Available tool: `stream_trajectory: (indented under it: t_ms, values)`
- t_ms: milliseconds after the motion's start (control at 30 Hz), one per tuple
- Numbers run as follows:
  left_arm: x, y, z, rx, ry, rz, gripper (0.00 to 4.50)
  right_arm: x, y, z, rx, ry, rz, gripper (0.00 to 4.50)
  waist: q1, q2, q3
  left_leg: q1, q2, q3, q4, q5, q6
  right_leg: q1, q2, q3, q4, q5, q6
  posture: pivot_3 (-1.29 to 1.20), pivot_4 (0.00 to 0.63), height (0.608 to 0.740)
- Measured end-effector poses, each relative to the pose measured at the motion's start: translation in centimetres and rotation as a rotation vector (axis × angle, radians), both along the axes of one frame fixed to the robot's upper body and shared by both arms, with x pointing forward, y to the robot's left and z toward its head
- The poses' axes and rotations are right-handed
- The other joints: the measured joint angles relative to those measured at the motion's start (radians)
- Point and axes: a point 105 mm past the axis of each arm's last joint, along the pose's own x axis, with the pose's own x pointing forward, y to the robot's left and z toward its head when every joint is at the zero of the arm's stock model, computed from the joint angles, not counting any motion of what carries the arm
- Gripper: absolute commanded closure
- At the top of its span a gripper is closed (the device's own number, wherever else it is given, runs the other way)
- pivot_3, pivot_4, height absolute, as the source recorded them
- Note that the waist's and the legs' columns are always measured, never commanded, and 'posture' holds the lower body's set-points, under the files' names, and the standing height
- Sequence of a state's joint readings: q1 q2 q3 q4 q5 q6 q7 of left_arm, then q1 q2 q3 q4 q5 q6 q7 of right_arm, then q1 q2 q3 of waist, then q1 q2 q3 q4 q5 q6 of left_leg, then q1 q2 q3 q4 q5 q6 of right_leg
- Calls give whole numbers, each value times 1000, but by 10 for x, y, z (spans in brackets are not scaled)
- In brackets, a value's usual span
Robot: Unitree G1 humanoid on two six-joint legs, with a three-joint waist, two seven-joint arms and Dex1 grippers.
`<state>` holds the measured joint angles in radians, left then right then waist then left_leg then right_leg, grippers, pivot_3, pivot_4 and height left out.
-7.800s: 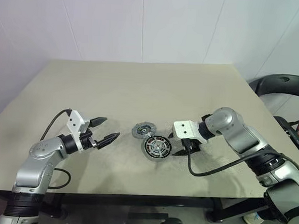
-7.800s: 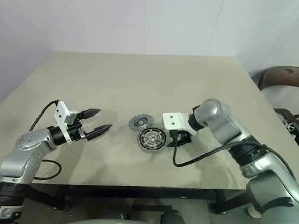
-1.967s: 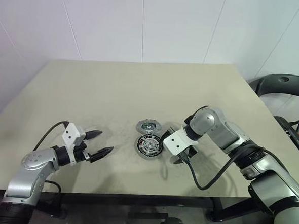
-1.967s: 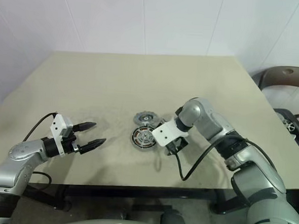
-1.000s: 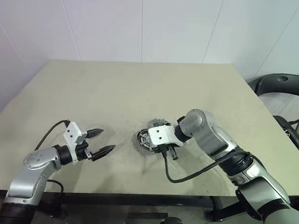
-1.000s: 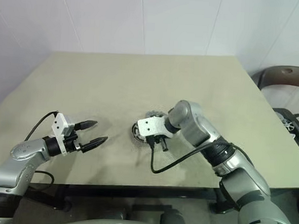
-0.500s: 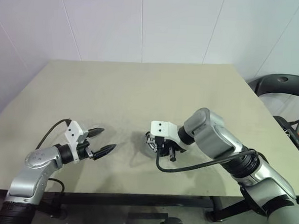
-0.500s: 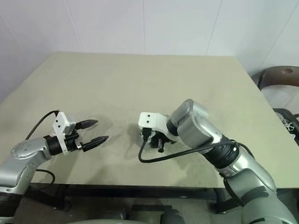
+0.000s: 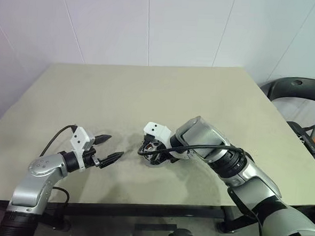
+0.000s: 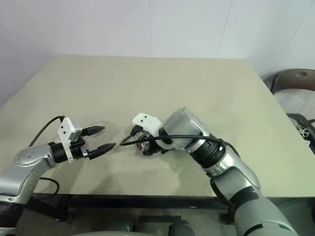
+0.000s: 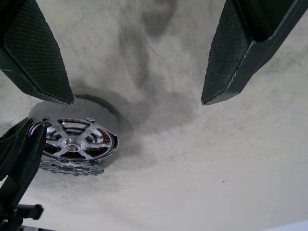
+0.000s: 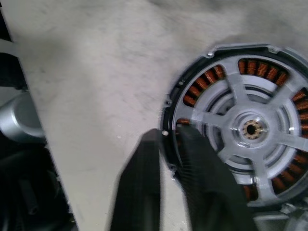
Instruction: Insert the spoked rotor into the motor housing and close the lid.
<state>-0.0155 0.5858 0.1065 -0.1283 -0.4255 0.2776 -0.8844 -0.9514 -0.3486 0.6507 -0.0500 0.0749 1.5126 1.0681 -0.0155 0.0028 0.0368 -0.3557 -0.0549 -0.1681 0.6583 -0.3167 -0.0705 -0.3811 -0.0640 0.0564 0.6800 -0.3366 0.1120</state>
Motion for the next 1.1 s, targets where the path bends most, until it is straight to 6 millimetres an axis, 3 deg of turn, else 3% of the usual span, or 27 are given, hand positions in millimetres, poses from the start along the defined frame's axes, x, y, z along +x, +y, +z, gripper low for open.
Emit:
stream_trajectory:
  t_ms: [133, 300, 467, 633, 833, 1100]
  values:
    - [0, 0, 0, 0, 0, 0, 0, -1, -5, 4, 18, 33, -20, 1859, -1, 0, 0, 0, 0, 0, 0, 0, 0, -1, 0, 0, 1, 0, 0, 0, 0, 740]
    - [0, 0, 0, 0, -1, -2, 0, 4, -5, 40, 158, 20, -54, 303, -3, 0, 0, -1, 0, 1, -1, 0, 0, -3, 0, 0, 1, 0, 0, 0, 0, 740]
    - [0, 0, 0, 0, -2, -3, 0, 22, -22, 63, 386, 70, -230, 303, 3, -1, -1, -1, 0, 1, -1, 0, 0, -2, 0, 0, 1, 0, 0, 0, 0, 740]
    - [0, 0, -2, -2, 3, -6, 0, 28, -63, 36, 507, 122, -479, 303, 2, -1, -1, -2, 0, 2, -2, 0, 0, -4, -1, 1, 1, 0, 0, 0, 0, 740]
    - [2, -1, -1, -5, 4, -21, 0, 11, -100, 22, 550, 155, -573, 303, -2, -1, -1, -1, 1, 4, -5, 0, 0, -2, 0, 3, 1, 0, 0, 0, 0, 740]
    - [5, -2, 0, -6, -2, -33, 0, -5, -120, 0, 608, 343, -692, 303, 0, -1, -1, 0, 1, 4, -5, 1, 2, 1, 0, 3, 1, 0, 0, 0, 0, 740]
